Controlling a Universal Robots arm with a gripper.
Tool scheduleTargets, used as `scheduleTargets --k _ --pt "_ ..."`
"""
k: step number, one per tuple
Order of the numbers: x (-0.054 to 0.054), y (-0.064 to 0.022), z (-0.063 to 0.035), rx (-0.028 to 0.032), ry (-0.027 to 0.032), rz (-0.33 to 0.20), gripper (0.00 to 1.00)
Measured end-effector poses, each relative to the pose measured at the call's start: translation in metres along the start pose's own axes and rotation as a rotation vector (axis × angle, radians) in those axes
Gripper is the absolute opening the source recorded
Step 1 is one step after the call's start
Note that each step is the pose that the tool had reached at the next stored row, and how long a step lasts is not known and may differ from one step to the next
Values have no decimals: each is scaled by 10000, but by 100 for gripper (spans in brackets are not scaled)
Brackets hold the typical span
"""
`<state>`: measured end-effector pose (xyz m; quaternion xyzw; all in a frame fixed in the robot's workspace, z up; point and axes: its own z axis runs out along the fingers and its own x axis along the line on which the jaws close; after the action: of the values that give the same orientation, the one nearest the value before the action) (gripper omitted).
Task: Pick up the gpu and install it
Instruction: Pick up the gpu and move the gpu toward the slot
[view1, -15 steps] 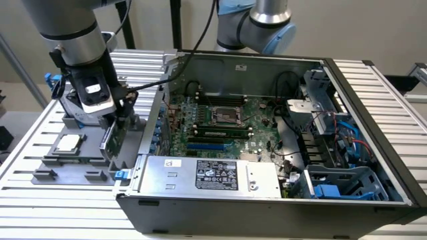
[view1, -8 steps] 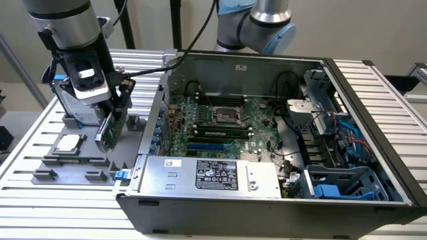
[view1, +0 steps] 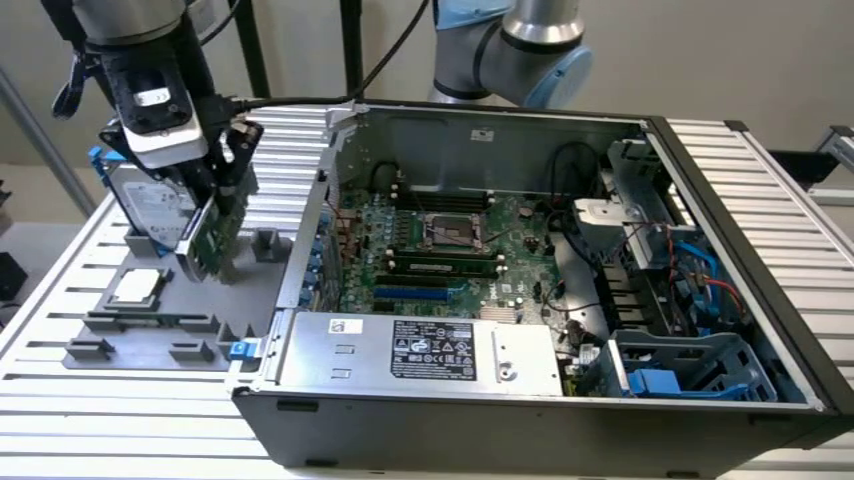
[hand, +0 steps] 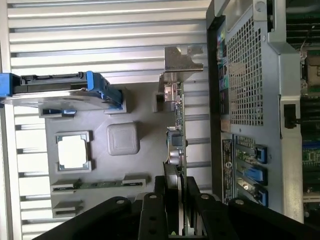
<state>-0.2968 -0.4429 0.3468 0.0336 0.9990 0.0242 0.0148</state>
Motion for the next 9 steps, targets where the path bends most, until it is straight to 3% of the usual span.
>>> scheduleTargets --k 9 --pt "-53 23 -406 -26 10 -128 28"
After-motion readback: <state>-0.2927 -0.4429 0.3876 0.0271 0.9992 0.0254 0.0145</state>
